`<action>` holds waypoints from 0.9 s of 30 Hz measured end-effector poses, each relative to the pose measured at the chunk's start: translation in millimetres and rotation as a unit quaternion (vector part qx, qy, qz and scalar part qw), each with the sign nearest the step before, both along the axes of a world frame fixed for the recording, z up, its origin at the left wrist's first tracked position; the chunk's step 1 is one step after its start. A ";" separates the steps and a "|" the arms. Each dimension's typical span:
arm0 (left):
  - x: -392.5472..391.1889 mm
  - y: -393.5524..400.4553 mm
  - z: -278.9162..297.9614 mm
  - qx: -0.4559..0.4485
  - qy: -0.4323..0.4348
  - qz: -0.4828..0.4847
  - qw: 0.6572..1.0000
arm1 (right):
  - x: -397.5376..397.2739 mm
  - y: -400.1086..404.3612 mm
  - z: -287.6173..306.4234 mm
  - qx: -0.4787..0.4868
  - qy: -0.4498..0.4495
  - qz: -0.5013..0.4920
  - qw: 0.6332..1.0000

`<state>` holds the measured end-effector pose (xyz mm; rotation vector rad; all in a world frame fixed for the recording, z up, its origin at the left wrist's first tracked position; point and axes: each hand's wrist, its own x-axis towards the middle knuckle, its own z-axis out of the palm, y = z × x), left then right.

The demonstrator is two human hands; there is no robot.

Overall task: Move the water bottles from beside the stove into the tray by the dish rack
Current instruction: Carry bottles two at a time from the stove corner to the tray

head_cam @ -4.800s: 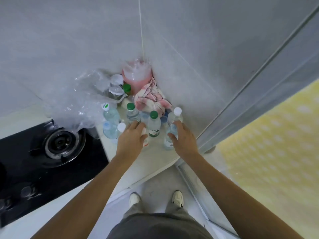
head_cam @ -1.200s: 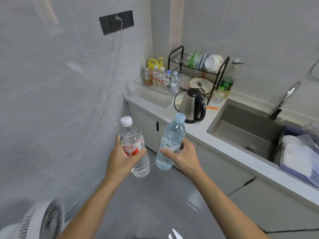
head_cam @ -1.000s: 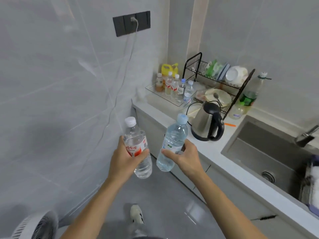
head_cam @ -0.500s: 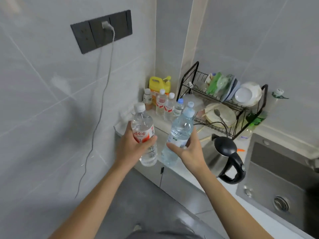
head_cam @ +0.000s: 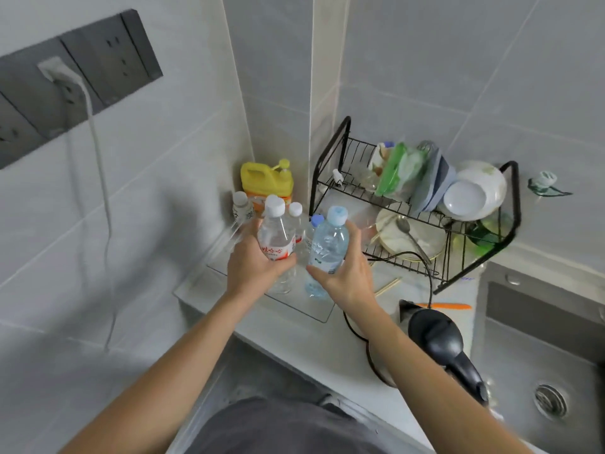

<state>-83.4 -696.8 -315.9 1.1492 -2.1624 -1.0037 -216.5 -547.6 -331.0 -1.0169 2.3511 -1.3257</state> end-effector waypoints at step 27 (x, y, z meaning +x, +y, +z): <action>-63.1 -59.2 -79.5 -0.005 -0.173 -0.240 0.955 | -8.3 -30.5 -50.9 0.236 0.092 -0.109 0.961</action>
